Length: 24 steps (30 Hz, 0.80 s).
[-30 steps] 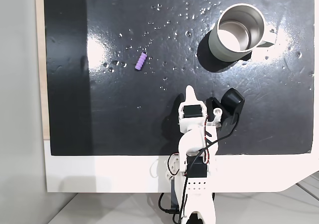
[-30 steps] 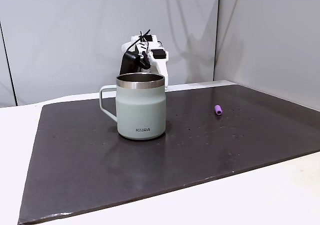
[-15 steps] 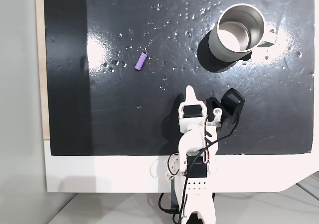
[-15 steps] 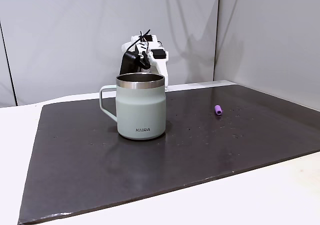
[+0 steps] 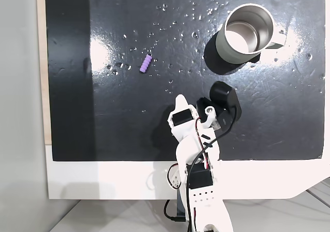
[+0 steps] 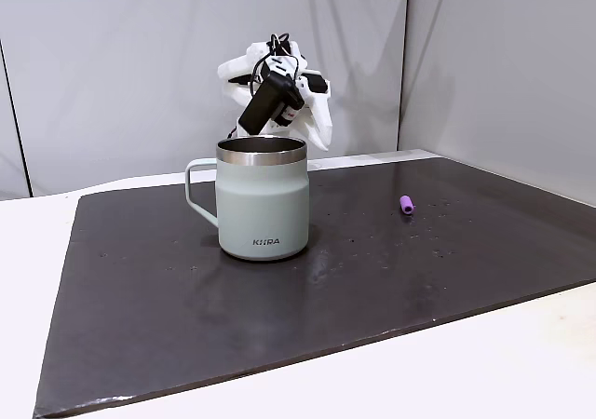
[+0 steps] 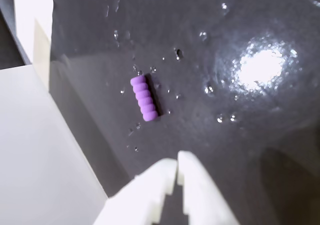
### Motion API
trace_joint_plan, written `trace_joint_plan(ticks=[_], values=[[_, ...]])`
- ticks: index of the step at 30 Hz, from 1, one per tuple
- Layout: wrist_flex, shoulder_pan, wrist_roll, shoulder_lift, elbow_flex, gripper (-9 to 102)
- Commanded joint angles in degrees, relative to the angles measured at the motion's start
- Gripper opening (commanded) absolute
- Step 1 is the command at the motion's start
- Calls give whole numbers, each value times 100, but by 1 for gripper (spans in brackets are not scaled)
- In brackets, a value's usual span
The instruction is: Grasp a pengrip and put it in the cup.
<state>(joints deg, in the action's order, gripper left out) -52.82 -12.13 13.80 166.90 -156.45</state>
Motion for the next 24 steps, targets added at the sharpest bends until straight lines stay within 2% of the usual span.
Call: trace_joint_plan(ticks=[1,9,13,17,24], values=[[-149,-290,255,-1397,1415,0],[-984,-1037,343,-4342,4087,0],[-1028,-1433,606,-5010,4702,0],[-1512,-1863,809,-6047,5563,0],[-1767,-2057,1178,-7269,6328,0]])
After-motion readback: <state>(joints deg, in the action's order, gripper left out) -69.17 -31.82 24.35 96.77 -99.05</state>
